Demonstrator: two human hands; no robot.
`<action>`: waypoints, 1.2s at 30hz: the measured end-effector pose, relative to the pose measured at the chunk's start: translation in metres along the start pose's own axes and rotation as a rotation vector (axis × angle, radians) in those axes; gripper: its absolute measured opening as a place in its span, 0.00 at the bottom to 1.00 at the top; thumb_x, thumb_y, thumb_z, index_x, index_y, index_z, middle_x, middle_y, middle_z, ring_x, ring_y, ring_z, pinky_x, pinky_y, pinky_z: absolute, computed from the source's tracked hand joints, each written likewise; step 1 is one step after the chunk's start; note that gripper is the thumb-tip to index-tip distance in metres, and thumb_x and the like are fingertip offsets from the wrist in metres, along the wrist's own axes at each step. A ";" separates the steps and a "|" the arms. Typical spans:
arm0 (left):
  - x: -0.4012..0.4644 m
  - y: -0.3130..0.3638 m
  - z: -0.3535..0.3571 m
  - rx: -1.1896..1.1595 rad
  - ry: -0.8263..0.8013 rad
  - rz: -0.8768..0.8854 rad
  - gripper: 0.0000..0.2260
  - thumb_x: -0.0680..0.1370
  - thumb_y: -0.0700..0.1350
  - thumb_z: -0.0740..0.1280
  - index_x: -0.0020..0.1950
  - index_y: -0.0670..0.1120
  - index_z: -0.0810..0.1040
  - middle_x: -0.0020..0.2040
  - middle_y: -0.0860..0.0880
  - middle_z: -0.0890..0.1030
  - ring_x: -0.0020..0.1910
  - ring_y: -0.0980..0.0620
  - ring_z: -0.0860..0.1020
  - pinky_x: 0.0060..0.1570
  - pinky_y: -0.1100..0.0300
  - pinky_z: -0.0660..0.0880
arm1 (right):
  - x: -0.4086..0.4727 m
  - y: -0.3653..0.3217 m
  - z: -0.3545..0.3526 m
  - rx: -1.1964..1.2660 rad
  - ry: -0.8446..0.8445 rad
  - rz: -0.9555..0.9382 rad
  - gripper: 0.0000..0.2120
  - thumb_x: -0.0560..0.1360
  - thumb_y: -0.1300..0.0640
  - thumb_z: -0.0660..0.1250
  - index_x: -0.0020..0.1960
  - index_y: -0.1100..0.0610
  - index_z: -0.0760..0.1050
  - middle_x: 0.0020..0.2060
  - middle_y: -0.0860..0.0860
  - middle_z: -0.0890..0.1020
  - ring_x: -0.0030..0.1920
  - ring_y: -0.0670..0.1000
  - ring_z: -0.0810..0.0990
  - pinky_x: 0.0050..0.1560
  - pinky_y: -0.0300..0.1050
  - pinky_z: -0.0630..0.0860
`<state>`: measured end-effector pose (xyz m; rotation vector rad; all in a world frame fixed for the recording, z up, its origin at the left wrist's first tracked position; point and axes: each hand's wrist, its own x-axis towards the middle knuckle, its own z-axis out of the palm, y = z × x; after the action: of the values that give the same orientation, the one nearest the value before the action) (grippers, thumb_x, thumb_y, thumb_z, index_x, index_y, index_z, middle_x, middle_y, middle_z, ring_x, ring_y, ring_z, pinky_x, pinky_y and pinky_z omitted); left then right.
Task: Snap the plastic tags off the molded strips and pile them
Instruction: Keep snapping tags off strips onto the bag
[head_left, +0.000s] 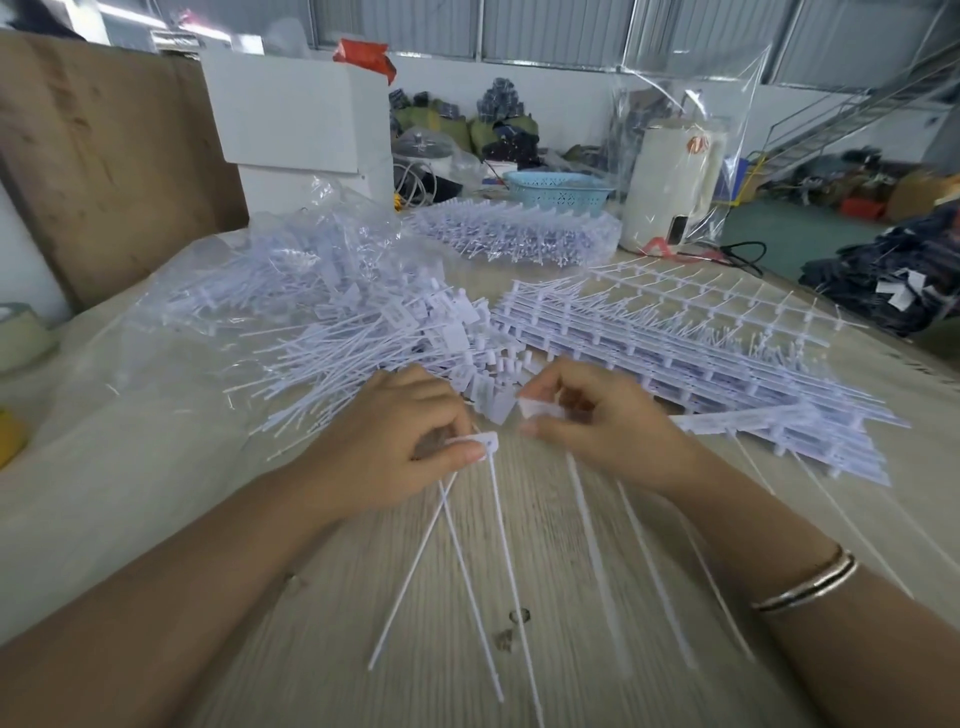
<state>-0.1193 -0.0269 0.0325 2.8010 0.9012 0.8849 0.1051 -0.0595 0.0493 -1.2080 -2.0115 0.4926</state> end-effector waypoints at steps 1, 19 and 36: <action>0.000 -0.001 0.001 0.043 0.000 -0.028 0.15 0.73 0.62 0.59 0.41 0.53 0.76 0.38 0.61 0.73 0.43 0.58 0.70 0.46 0.56 0.65 | 0.001 -0.002 0.007 -0.079 -0.029 -0.055 0.09 0.69 0.56 0.74 0.47 0.53 0.76 0.35 0.40 0.74 0.34 0.35 0.72 0.36 0.28 0.68; 0.003 0.006 0.010 -0.345 0.055 -0.214 0.15 0.78 0.52 0.62 0.34 0.46 0.74 0.32 0.51 0.73 0.35 0.55 0.71 0.38 0.64 0.65 | 0.003 -0.002 0.009 -0.300 -0.094 -0.121 0.11 0.73 0.52 0.70 0.53 0.54 0.78 0.45 0.44 0.80 0.43 0.47 0.78 0.45 0.49 0.75; 0.002 0.003 -0.004 -0.531 -0.020 -0.132 0.13 0.75 0.51 0.63 0.40 0.41 0.75 0.39 0.42 0.76 0.41 0.48 0.72 0.45 0.58 0.67 | 0.007 -0.008 0.021 0.150 -0.177 -0.008 0.07 0.79 0.59 0.61 0.47 0.58 0.76 0.34 0.46 0.79 0.32 0.48 0.79 0.37 0.41 0.76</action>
<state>-0.1183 -0.0291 0.0372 2.2676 0.7077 0.9129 0.0826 -0.0563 0.0433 -1.0972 -2.0837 0.7561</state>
